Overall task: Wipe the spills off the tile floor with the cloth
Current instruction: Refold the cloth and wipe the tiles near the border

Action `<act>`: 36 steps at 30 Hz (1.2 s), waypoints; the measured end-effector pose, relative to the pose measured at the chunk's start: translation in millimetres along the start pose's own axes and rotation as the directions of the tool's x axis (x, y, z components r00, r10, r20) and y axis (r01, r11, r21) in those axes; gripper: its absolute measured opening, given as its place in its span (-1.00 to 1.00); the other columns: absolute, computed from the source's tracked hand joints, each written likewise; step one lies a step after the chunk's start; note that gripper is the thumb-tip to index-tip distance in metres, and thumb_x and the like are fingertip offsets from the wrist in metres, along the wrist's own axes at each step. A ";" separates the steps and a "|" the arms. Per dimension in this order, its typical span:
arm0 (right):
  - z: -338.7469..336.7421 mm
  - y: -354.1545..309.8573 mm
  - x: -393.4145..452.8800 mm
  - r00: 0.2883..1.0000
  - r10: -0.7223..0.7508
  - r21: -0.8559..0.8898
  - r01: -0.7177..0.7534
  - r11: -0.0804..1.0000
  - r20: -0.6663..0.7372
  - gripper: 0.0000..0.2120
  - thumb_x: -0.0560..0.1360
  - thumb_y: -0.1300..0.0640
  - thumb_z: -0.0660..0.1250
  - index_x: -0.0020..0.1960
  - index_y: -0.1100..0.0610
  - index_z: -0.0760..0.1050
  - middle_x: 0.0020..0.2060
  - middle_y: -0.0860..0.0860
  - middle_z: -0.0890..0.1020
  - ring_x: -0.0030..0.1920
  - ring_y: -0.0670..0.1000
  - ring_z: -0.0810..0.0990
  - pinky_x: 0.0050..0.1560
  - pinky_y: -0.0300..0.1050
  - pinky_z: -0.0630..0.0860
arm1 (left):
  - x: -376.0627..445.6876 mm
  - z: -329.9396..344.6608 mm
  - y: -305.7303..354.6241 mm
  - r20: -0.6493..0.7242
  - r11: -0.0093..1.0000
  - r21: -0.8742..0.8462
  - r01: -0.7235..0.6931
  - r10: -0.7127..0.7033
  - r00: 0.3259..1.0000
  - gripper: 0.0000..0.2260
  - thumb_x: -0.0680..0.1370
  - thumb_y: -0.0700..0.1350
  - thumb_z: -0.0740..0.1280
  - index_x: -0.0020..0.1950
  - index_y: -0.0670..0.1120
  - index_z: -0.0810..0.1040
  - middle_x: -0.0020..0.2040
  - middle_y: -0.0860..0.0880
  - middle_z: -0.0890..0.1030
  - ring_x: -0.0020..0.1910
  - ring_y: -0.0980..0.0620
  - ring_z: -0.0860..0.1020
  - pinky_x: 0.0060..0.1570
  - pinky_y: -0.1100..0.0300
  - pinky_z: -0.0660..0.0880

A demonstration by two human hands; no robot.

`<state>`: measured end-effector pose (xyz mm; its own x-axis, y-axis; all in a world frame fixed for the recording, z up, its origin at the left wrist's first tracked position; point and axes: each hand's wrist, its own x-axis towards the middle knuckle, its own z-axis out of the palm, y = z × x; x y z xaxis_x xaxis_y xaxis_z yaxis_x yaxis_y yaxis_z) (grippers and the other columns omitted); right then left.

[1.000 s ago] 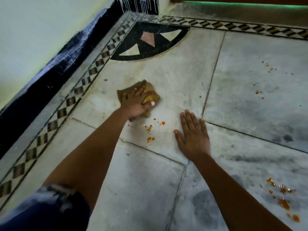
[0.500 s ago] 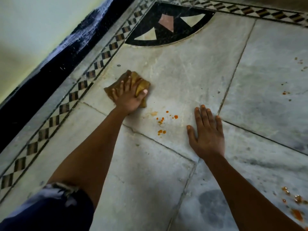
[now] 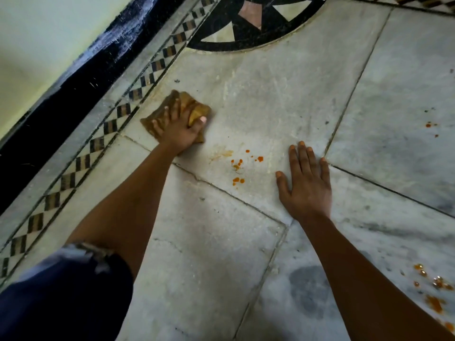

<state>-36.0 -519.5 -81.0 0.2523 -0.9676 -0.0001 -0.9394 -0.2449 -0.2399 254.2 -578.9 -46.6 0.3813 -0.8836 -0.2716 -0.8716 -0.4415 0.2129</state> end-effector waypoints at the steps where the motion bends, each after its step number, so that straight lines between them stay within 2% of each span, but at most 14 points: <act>1: -0.1 -0.2 0.3 1.000 -0.001 -0.001 0.001 1.000 0.001 -0.35 0.52 -0.17 -0.17 0.52 0.12 0.02 0.52 0.06 0.06 0.51 0.03 0.01 0.47 -0.01 -0.16 | -11.1 6.8 0.6 0.002 0.997 0.025 -0.078 0.078 0.997 -0.40 0.53 0.31 0.03 0.52 0.16 -0.02 0.56 -0.01 -0.13 0.52 -0.10 -0.17 0.40 -0.20 -0.28; 4: -0.4 0.3 0.8 1.000 0.000 -0.004 0.000 1.000 0.003 -0.35 0.52 -0.18 -0.17 0.52 0.13 0.02 0.52 0.07 0.06 0.51 0.03 0.00 0.47 0.00 -0.16 | -43.6 18.9 -22.8 0.012 0.980 0.052 -0.191 0.191 0.982 -0.36 0.42 0.34 0.00 0.49 0.27 -0.04 0.56 0.02 -0.14 0.52 -0.10 -0.17 0.38 -0.19 -0.31; 6: 0.2 0.5 0.3 1.000 0.003 0.001 -0.003 1.000 -0.002 -0.35 0.53 -0.17 -0.16 0.52 0.14 0.04 0.51 0.08 0.09 0.51 0.05 0.03 0.47 0.01 -0.13 | -41.9 14.2 -49.8 -0.041 0.996 0.049 -0.078 0.080 0.996 -0.35 0.45 0.36 0.02 0.49 0.26 -0.08 0.56 -0.02 -0.16 0.52 -0.14 -0.17 0.36 -0.22 -0.33; 9: 2.0 0.6 0.5 1.000 0.007 -0.008 -0.007 1.000 -0.015 -0.36 0.53 -0.16 -0.13 0.51 0.14 0.06 0.51 0.09 0.10 0.50 0.06 0.05 0.47 0.02 -0.11 | -11.1 -2.0 -68.3 -0.107 0.981 -0.053 0.185 -0.189 0.976 -0.41 0.54 0.30 0.06 0.51 0.21 -0.06 0.56 -0.07 -0.16 0.51 -0.17 -0.18 0.39 -0.29 -0.27; 11: 1.8 -0.5 0.9 1.000 0.005 -0.011 -0.005 1.000 -0.011 -0.36 0.53 -0.16 -0.13 0.52 0.14 0.05 0.51 0.09 0.09 0.51 0.06 0.04 0.47 0.02 -0.12 | 8.1 -10.0 -57.5 -0.100 0.967 -0.092 0.236 -0.244 0.965 -0.43 0.56 0.28 0.03 0.52 0.18 -0.06 0.56 -0.08 -0.16 0.51 -0.19 -0.19 0.39 -0.28 -0.28; 13: 1.0 -1.6 1.0 1.000 0.005 -0.015 -0.005 1.000 -0.005 -0.36 0.53 -0.17 -0.14 0.52 0.13 0.03 0.51 0.08 0.08 0.51 0.05 0.03 0.47 0.00 -0.14 | 13.7 -11.2 -39.2 -0.093 0.982 -0.091 0.163 -0.171 0.981 -0.44 0.57 0.27 0.01 0.52 0.16 -0.05 0.56 -0.09 -0.15 0.51 -0.20 -0.18 0.39 -0.28 -0.28; 17: -1.1 -1.7 -0.9 1.000 0.019 -0.016 -0.019 1.000 0.010 -0.35 0.52 -0.17 -0.15 0.52 0.12 0.02 0.51 0.07 0.07 0.51 0.04 0.01 0.47 0.01 -0.13 | -32.2 15.1 -20.8 -0.041 0.987 -0.010 -0.159 0.159 0.986 -0.40 0.49 0.29 -0.01 0.51 0.19 0.01 0.56 -0.06 -0.09 0.52 -0.14 -0.13 0.37 -0.23 -0.30; 19: -1.7 -1.1 -0.8 1.000 0.018 -0.010 -0.018 1.000 0.013 -0.36 0.53 -0.17 -0.15 0.52 0.13 0.03 0.51 0.08 0.08 0.51 0.05 0.02 0.46 0.01 -0.12 | -61.2 23.2 -34.8 -0.030 0.980 0.012 -0.199 0.200 0.979 -0.39 0.47 0.30 -0.03 0.50 0.22 -0.01 0.56 -0.03 -0.09 0.52 -0.12 -0.13 0.37 -0.21 -0.30; 21: -3.1 -0.1 0.1 1.000 0.027 0.002 -0.027 1.000 0.005 -0.36 0.53 -0.16 -0.13 0.51 0.14 0.06 0.51 0.09 0.11 0.50 0.07 0.06 0.46 0.03 -0.08 | -65.2 18.8 -58.6 -0.064 0.992 0.052 -0.115 0.119 0.991 -0.36 0.47 0.30 -0.04 0.52 0.17 -0.05 0.56 -0.06 -0.09 0.52 -0.13 -0.13 0.39 -0.21 -0.27; 24: -2.8 -1.1 -0.3 1.000 0.030 0.005 -0.030 1.000 0.003 -0.36 0.52 -0.16 -0.11 0.51 0.14 0.08 0.50 0.10 0.13 0.50 0.08 0.08 0.46 0.04 -0.07 | -33.0 -1.3 -78.1 -0.100 0.990 -0.002 0.139 -0.138 0.985 -0.35 0.55 0.29 0.03 0.54 0.07 -0.10 0.56 -0.07 -0.10 0.52 -0.13 -0.13 0.42 -0.23 -0.24; 26: -2.6 -0.7 -0.5 1.000 0.029 0.008 -0.029 1.000 0.010 -0.36 0.52 -0.16 -0.12 0.51 0.13 0.07 0.51 0.09 0.11 0.50 0.07 0.07 0.46 0.03 -0.10 | -7.6 -12.0 -64.7 -0.104 0.980 -0.079 0.180 -0.188 0.977 -0.41 0.59 0.21 0.05 0.54 0.02 -0.05 0.56 -0.08 -0.04 0.52 -0.14 -0.08 0.44 -0.21 -0.19; 31: -3.5 -1.8 0.4 1.000 0.027 0.010 -0.027 1.000 0.006 -0.36 0.51 -0.16 -0.12 0.51 0.13 0.08 0.51 0.09 0.11 0.50 0.07 0.08 0.46 0.03 -0.10 | 18.9 -15.4 1.0 -0.080 0.986 -0.141 -0.086 0.075 0.994 -0.49 0.62 0.12 0.09 0.52 -0.02 0.11 0.53 -0.14 0.13 0.49 -0.16 0.10 0.47 -0.07 -0.04; 34: -3.4 -1.7 -0.1 1.000 0.025 0.010 -0.025 1.000 0.013 -0.36 0.52 -0.16 -0.12 0.51 0.13 0.08 0.50 0.09 0.12 0.50 0.07 0.08 0.45 0.02 -0.10 | -15.3 6.4 21.0 0.026 0.967 -0.022 -0.254 0.254 0.967 -0.45 0.57 0.23 0.03 0.52 0.09 0.06 0.55 -0.06 0.05 0.52 -0.12 0.01 0.42 -0.18 -0.17; 36: -4.7 -1.2 0.6 0.999 0.029 0.009 -0.029 1.000 0.020 -0.35 0.52 -0.17 -0.12 0.51 0.12 0.08 0.51 0.08 0.11 0.50 0.06 0.08 0.45 0.00 -0.12 | -52.0 16.7 12.7 0.043 0.914 0.018 -0.405 0.404 0.914 -0.39 0.46 0.33 -0.05 0.49 0.17 0.12 0.55 0.00 0.08 0.52 -0.09 0.00 0.41 -0.23 -0.18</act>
<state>-35.8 -520.0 -76.1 0.2299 -0.9729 -0.0263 -0.9442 -0.2164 -0.2484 218.2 -536.0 -45.5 -0.0174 -0.9791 -0.2028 -0.9567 -0.0426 0.2880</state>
